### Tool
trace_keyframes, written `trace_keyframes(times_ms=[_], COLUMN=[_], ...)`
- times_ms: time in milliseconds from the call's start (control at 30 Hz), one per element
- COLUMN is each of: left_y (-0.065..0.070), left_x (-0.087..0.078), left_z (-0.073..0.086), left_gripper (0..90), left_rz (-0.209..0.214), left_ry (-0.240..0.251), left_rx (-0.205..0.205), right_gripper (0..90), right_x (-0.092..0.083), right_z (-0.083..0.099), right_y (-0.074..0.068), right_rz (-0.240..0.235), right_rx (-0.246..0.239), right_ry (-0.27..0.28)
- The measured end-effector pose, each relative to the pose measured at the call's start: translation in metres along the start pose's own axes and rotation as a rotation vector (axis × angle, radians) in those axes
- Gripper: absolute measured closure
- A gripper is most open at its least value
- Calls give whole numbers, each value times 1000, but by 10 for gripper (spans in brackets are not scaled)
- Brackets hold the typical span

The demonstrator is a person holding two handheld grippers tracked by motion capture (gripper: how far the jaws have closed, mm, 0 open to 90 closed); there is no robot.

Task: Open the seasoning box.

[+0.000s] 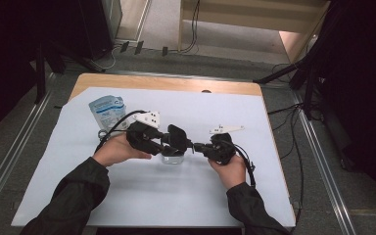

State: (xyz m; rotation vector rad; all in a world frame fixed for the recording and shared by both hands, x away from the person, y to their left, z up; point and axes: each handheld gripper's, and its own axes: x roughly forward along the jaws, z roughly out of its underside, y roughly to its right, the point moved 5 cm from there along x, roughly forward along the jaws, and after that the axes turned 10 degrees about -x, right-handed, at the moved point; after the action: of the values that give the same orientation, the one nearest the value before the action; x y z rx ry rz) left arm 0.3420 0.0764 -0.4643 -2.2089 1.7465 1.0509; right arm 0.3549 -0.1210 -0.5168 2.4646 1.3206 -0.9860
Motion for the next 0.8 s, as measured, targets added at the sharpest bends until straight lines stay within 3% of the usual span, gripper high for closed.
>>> trace_keyframes(times_ms=[100, 167, 433, 800], left_y=[-1, -1, 1, 8], left_x=[0, -1, -1, 4], left_z=[0, 1, 1, -11], left_gripper=[654, 671, 751, 761], left_rz=[-13, 6, 10, 5], left_ry=[2, 1, -2, 21], left_rx=[3, 5, 38, 32], right_gripper=[900, 900, 900, 900], right_x=[0, 0, 0, 1], right_z=[0, 0, 0, 1], right_y=[0, 0, 0, 0], right_rz=[0, 0, 2, 6], right_rx=[0, 1, -3, -4], right_ry=[-1, -1, -1, -3])
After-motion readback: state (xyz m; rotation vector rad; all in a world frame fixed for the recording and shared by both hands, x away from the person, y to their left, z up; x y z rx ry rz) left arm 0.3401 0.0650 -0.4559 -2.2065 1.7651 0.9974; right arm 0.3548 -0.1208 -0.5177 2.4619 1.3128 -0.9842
